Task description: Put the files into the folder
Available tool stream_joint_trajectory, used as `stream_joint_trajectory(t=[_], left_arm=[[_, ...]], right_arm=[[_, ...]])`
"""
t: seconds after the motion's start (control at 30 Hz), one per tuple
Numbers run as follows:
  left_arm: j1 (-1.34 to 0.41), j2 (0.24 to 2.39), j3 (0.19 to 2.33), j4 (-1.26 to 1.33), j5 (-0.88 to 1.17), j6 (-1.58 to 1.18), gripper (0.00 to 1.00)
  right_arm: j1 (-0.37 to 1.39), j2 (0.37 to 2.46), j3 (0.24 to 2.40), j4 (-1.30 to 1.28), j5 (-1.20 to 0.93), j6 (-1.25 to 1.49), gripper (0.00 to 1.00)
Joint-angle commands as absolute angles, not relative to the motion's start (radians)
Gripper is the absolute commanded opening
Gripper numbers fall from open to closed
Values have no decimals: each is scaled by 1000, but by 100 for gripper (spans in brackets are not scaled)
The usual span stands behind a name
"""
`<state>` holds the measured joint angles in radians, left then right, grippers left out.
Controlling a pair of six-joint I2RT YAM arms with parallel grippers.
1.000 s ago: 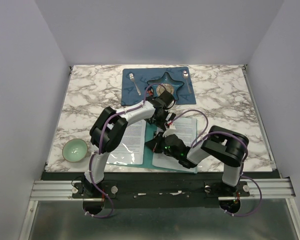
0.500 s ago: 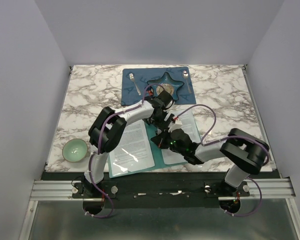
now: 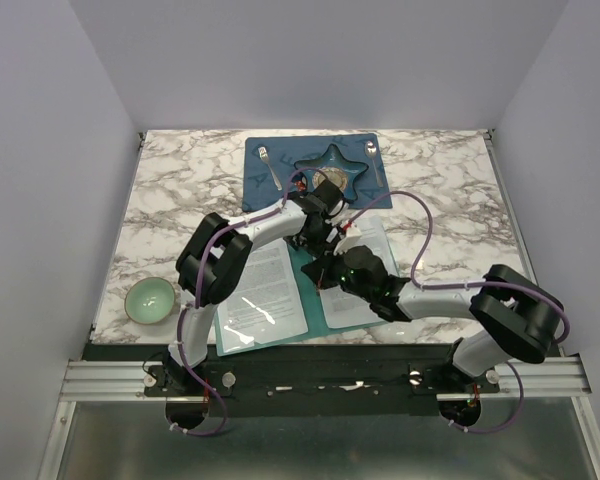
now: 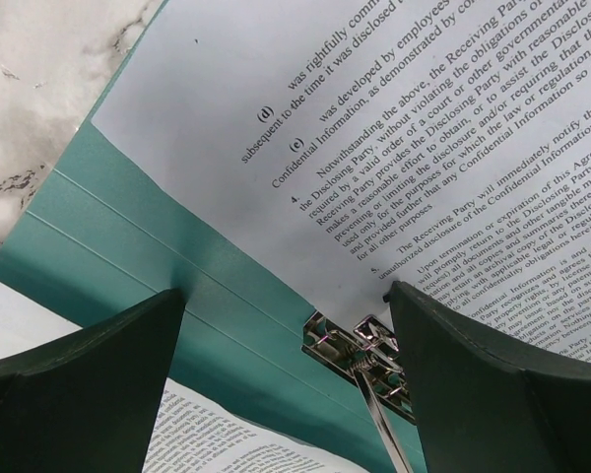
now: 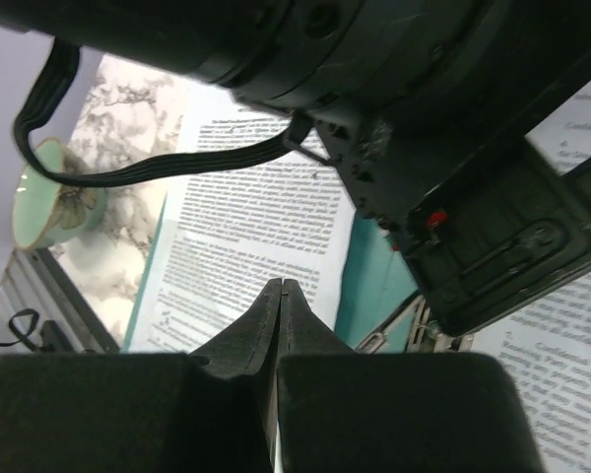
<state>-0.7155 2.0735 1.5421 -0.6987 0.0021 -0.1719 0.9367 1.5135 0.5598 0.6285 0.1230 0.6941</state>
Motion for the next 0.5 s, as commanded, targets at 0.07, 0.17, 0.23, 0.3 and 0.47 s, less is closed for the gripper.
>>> stream_joint_trajectory(t=[0.07, 0.17, 0.23, 0.3, 0.47], left_arm=[[-707, 2089, 1516, -749, 51, -144, 99], [-706, 2092, 1513, -749, 55, -133, 99], [-707, 2098, 1514, -753, 57, -132, 99], [-707, 2097, 1514, -755, 64, -129, 99], [-707, 2097, 1520, -753, 66, -121, 99]], right_arm=[[887, 1534, 574, 606, 104, 607, 7], [868, 1552, 592, 604, 84, 588, 6], [856, 1578, 598, 600, 62, 588, 5], [854, 1597, 609, 600, 48, 584, 4], [853, 1637, 601, 609, 6, 589, 4]])
